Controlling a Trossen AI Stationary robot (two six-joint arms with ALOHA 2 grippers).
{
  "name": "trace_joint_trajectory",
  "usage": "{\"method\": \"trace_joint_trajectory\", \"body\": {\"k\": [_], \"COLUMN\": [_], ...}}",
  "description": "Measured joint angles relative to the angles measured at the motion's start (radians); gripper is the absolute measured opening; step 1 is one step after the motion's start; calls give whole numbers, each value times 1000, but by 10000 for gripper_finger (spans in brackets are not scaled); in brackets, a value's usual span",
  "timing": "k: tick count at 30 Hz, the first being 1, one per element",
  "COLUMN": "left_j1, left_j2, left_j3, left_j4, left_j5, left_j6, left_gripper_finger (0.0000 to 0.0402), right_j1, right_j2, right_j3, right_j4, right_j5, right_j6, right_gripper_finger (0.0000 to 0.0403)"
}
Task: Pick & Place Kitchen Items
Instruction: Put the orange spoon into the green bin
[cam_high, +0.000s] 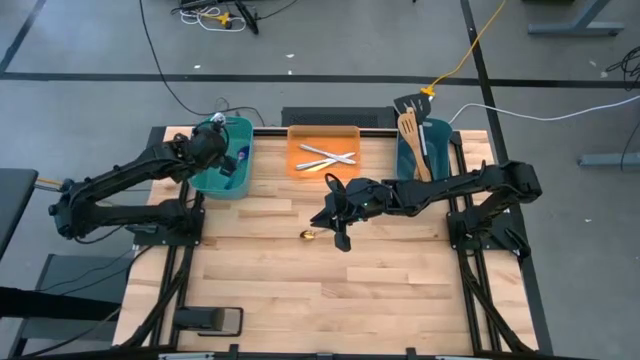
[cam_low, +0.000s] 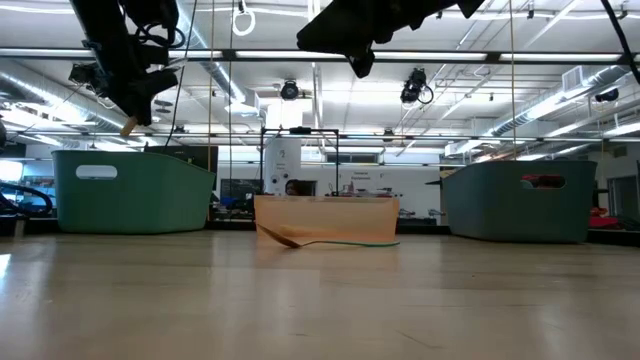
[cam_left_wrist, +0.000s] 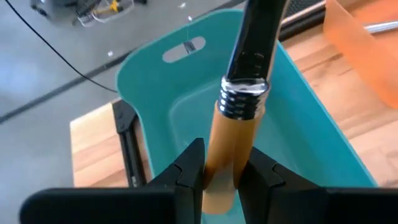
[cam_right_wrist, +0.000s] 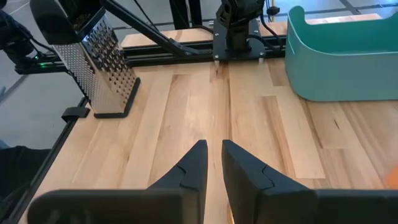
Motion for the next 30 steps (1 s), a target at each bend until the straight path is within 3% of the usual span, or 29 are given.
{"method": "trace_joint_trajectory", "body": {"k": [15, 30], "left_j1": [142, 181], "left_j2": [9, 179], "left_j3": [0, 0], "left_j4": [-2, 8], "left_j5": [115, 154], "left_j6": [-1, 16], "left_gripper_finger": [70, 70], "right_j1": [0, 0], "right_j2": [0, 0], "right_j3": [0, 0], "right_j4": [0, 1], "right_j5": [0, 0], "right_j6": [0, 0], "right_gripper_finger": [58, 58]}}
